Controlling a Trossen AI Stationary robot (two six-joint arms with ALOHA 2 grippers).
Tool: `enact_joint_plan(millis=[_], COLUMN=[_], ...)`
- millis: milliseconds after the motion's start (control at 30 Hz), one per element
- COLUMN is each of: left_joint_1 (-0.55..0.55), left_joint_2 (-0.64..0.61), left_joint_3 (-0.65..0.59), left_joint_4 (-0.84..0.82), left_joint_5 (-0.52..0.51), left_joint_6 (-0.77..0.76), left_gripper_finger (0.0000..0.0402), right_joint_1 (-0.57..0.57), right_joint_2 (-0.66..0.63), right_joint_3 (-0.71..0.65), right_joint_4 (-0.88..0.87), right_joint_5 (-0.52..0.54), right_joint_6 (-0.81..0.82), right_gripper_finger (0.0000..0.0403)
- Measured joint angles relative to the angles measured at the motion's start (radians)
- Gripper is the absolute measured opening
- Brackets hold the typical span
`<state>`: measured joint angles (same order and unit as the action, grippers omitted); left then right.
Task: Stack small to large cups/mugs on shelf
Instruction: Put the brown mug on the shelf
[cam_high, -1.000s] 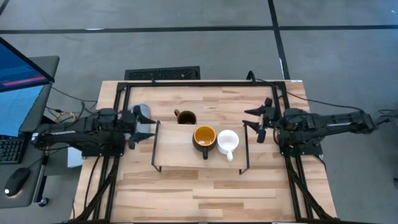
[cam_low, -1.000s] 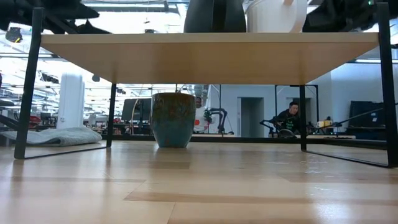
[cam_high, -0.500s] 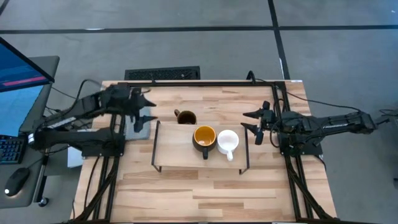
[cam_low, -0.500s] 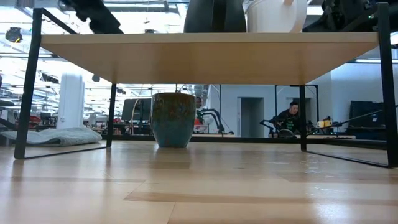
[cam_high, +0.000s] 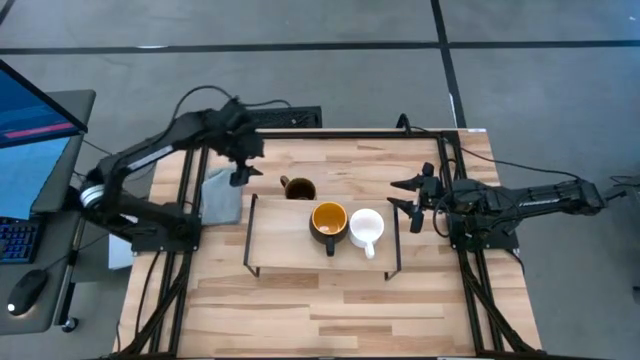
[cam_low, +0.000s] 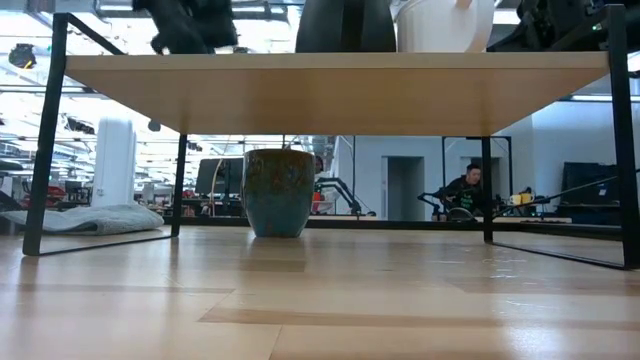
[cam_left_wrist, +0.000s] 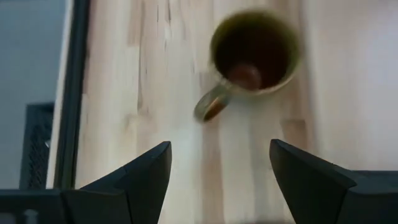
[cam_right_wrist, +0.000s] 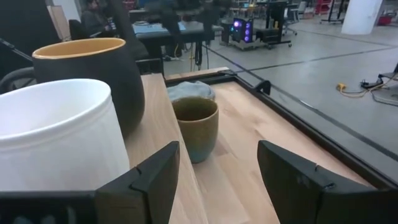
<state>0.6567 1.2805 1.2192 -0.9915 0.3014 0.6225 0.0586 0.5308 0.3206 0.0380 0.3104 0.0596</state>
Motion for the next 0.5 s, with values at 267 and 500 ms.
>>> enact_joint_plan(millis=[267,500], left_joint_1=[0.019,0.0], left_joint_2=[0.21,0.283], left_joint_3=[0.029,0.03], left_joint_4=[0.005,0.028], left_joint_5=[-0.08,-0.131], left_joint_6=[0.074,-0.015], left_gripper_finger=[0.0263,0.0263], right_joint_1=[0.0,0.0], right_joint_2=[0.0,0.0], right_joint_3=[0.001,0.001], right_joint_4=[0.0,0.0], right_joint_5=[0.0,0.0], right_joint_6=[0.02,0.021], right_gripper_finger=[0.024,0.024])
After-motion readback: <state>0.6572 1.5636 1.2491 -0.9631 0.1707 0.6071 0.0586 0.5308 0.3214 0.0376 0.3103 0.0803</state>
